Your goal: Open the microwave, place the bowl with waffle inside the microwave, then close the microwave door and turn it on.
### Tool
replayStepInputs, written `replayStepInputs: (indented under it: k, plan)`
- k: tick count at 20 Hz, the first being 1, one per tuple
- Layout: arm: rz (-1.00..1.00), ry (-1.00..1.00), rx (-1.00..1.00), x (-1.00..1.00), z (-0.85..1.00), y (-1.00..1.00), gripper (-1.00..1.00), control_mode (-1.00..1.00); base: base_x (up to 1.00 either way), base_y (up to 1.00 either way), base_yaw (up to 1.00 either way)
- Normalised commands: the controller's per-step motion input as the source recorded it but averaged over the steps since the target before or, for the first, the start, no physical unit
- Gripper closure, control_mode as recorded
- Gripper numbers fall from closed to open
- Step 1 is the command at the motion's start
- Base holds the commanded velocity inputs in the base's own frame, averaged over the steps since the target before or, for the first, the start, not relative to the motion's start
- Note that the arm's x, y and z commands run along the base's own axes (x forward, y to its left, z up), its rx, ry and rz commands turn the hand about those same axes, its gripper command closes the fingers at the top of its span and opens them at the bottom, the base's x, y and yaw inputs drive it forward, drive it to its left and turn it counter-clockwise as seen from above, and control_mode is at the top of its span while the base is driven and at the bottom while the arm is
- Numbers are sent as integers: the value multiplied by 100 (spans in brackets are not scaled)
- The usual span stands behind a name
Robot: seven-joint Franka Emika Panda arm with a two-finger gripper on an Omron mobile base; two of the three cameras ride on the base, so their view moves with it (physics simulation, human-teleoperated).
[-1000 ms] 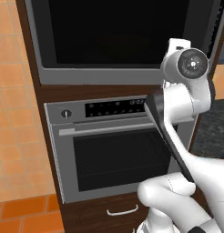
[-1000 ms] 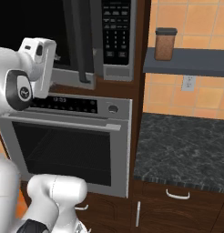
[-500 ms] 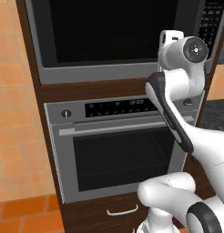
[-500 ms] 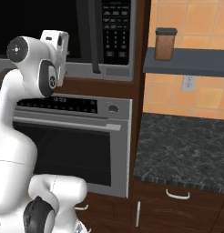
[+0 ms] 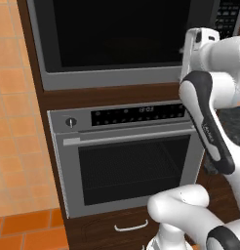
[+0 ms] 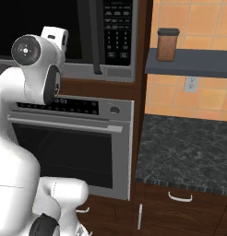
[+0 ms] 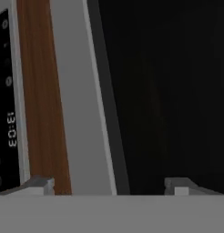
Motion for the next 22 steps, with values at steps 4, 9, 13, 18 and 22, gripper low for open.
replayStepInputs:
  k: [4,9,13,18,22]
  plan:
    - [21,-20,23,-94,0,-89,-100,-100,0,0,0]
    - [14,-20,12,-28,11,-100,-100,-100,0,0,0]
    - [7,-11,3,15,9,-79,100,-100,0,0,0]
    - [0,-3,-1,40,-4,-24,100,-100,0,0,0]
    - [-2,-6,-4,68,0,18,100,-100,0,0,0]
